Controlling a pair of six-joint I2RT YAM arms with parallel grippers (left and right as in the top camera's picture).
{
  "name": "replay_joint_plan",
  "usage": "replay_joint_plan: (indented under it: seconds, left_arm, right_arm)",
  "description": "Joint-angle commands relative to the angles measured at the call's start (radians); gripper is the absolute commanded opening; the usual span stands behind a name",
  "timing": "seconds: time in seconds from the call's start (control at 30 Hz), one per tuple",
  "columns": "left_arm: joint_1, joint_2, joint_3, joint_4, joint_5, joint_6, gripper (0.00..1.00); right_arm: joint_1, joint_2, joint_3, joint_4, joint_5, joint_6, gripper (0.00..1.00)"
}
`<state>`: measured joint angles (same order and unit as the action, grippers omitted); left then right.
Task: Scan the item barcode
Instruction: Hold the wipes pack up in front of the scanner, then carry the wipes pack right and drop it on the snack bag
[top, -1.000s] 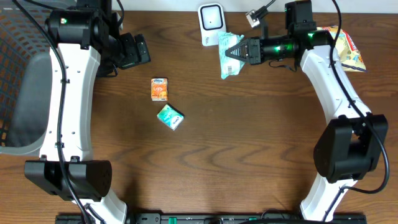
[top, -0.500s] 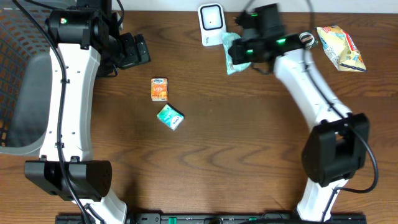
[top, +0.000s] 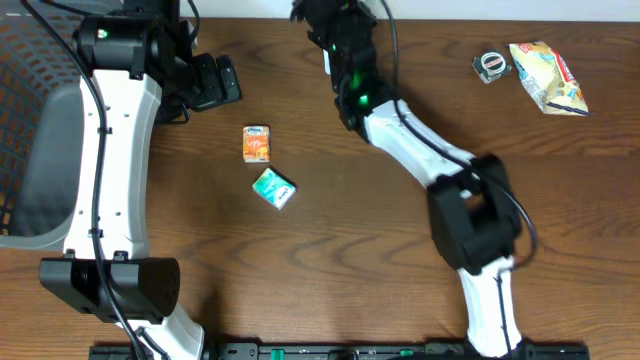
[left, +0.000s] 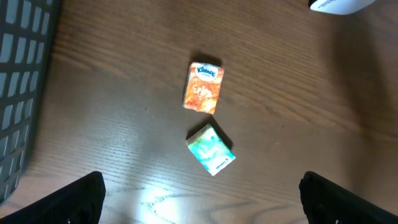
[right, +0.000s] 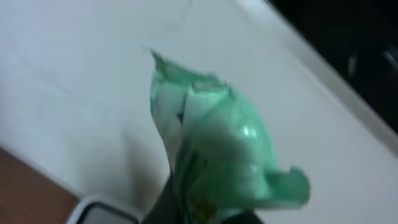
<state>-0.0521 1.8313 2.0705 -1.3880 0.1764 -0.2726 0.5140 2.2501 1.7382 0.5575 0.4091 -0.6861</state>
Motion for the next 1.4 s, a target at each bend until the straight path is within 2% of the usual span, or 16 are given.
replay_joint_plan:
  seconds: [0.0,0.13,0.33,0.47,0.6,0.67,0.77,0.93,1.03,1.13,1.2,1.3,1.37]
  left_arm:
    - [0.006,0.005,0.003,-0.003,-0.013,0.006,0.98]
    - [0.006,0.005,0.003,-0.003,-0.013,0.006,0.98]
    - [0.006,0.005,0.003,-0.003,-0.013,0.006,0.98]
    - [0.006,0.005,0.003,-0.003,-0.013,0.006,0.98]
    - [0.006,0.005,0.003,-0.003,-0.013,0.006,0.98]
    - [0.006,0.005,0.003,-0.003,-0.013,0.006,0.98]
    - [0.006,0.005,0.003,-0.003,-0.013,0.006,0.98]
    - [0.006,0.005,0.003,-0.003,-0.013,0.006,0.98]
    - [0.006,0.005,0.003,-0.003,-0.013,0.006,0.98]
    - [0.006,0.005,0.003,-0.003,-0.013,0.006,0.98]
    - [0.006,0.005,0.003,-0.002,-0.013,0.006,0.98]
    - [0.006,0.005,0.003,-0.003,-0.013,0.006,0.98]
    - [0.006,0.005,0.003,-0.003,-0.013,0.006,0.98]
  right_arm:
    - [-0.021,0.088,-0.001,0.083,-0.039,-0.123,0.01]
    - [-0.023,0.130,-0.001,0.080,-0.162,-0.140,0.01]
    - [-0.023,0.151,-0.001,0.078,-0.183,-0.136,0.01]
    - [-0.026,0.150,-0.001,0.090,-0.132,-0.024,0.01]
    - [-0.061,0.130,0.002,0.187,0.056,0.188,0.01]
    - [-0.098,0.107,0.002,0.171,0.084,0.200,0.01]
    - [-0.168,0.054,0.002,0.045,0.121,0.212,0.01]
    - [-0.301,-0.019,0.002,-0.244,0.241,0.327,0.01]
    - [-0.374,-0.034,0.002,-0.396,0.254,0.334,0.01]
    - [-0.437,-0.034,0.002,-0.567,0.252,0.335,0.17]
    - [-0.472,-0.033,0.000,-0.678,0.220,0.338,0.19]
    - [-0.509,-0.033,0.000,-0.774,0.169,0.412,0.70]
    - [-0.528,-0.033,0.000,-0.816,0.140,0.461,0.92]
